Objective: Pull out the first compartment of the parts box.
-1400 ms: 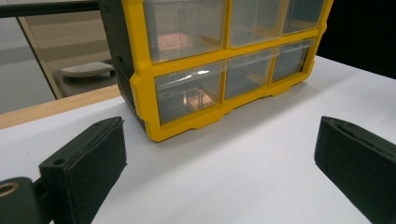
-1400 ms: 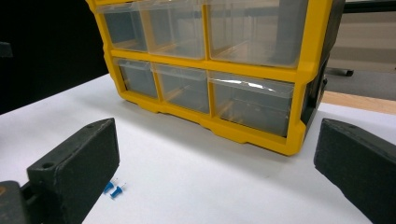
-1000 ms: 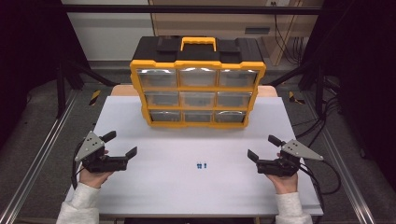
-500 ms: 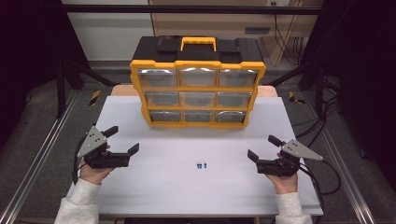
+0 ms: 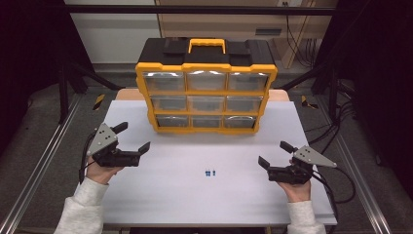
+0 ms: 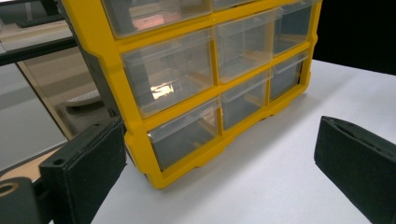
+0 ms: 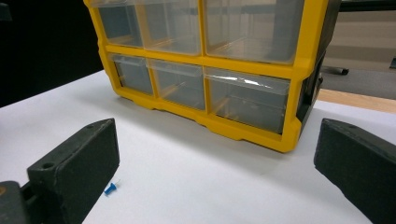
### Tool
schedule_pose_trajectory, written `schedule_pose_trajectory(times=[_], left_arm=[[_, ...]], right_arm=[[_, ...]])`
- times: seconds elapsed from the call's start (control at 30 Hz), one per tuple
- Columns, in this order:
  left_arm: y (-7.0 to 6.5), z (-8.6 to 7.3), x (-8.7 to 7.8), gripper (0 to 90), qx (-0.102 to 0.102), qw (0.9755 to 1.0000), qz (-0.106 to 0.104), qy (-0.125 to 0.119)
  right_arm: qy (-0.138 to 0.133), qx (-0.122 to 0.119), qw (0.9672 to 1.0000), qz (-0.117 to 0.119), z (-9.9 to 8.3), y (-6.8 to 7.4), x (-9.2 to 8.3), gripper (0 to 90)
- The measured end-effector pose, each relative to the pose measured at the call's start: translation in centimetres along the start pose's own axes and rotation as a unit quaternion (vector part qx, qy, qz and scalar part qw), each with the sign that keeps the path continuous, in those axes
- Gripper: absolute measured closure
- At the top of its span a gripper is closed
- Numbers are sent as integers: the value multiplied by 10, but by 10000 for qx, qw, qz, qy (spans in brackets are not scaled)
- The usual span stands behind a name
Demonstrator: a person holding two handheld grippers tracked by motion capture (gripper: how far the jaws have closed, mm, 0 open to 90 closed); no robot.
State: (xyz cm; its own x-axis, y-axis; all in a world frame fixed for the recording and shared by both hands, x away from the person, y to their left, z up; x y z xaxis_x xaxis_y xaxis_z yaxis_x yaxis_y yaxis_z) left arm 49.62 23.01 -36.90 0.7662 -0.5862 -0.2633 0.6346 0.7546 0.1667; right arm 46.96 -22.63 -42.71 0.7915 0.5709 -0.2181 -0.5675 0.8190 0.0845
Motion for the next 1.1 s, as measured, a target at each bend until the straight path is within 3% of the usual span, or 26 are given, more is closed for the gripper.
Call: schedule_pose_trajectory(times=[0.33,0.63,0.83,1.1], left_arm=[[1,14,12,17,395,9992,-19,56],[1,27,21,14,846,9964,40,64],[1,35,29,13,1159,9932,78,109],[0,48,36,13,1618,9868,100,28]], right_arm=[[15,1,10000,0,-1,1,2,6],[62,0,10000,-33,-2,1,3,6],[34,-17,10000,-41,-1,0,3,6],[31,-21,10000,-43,-2,0,3,6]])
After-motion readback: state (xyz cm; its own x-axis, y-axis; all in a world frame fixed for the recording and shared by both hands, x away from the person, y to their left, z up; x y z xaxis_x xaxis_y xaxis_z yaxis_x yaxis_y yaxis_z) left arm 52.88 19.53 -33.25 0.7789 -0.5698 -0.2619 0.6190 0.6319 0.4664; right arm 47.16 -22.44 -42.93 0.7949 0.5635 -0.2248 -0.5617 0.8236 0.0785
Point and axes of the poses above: each handheld gripper's, and its own axes: x roughly forward along the jaws, z roughly out of its top, y roughly to its left, the point moved 5 cm from there along x, roughly forward along the jaws
